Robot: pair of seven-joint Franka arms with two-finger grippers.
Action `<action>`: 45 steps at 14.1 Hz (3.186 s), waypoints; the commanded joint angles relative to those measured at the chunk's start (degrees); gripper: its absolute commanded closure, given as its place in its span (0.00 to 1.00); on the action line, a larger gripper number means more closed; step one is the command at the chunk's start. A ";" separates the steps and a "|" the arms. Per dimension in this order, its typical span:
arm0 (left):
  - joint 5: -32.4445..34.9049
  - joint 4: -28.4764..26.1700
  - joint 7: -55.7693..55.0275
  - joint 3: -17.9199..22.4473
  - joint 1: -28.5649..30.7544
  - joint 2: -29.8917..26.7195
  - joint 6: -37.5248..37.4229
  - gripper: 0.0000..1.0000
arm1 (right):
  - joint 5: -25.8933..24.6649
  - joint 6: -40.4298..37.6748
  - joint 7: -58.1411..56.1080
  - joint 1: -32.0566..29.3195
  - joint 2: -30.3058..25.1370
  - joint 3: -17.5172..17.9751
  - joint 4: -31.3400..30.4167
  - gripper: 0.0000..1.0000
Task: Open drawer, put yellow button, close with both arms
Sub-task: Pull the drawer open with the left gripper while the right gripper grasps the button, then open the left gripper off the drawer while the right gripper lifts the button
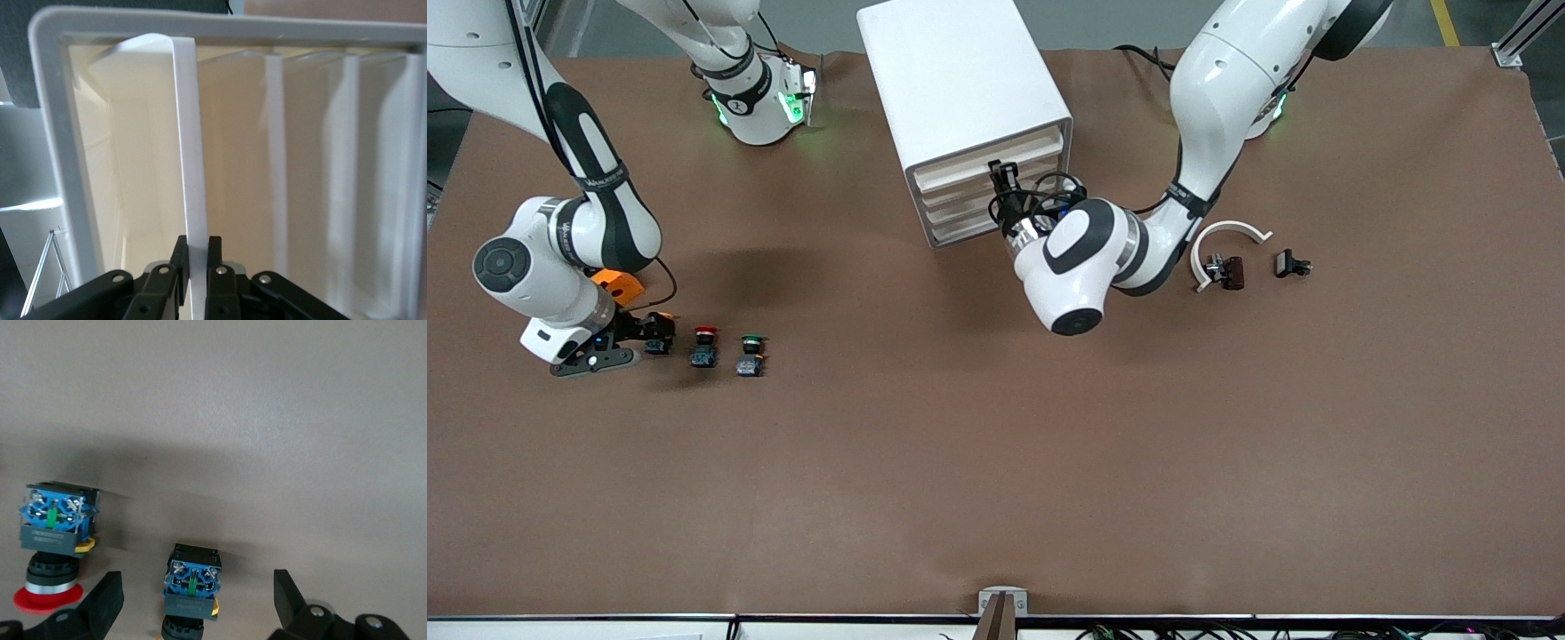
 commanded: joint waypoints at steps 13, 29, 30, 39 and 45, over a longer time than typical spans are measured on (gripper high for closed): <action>-0.58 7.86 10.45 0.36 12.21 2.59 3.83 0.00 | 3.10 0.68 0.72 -1.96 2.37 0.99 -0.10 0.00; 23.40 13.57 32.59 6.96 13.96 -2.59 4.54 0.00 | 3.19 -0.37 0.55 -2.14 2.37 1.25 -0.10 0.77; 25.16 13.48 34.42 7.04 13.88 -3.99 4.62 0.00 | 3.19 -0.46 0.46 -1.97 2.28 1.25 -0.02 0.85; 31.06 13.40 52.97 8.27 14.23 -10.32 5.24 0.00 | 3.19 -30.66 0.98 -0.39 -4.21 5.73 15.08 0.91; 38.01 13.22 57.64 7.83 13.53 -11.47 5.15 0.00 | 6.87 -57.72 19.13 10.58 -9.40 5.73 29.13 0.91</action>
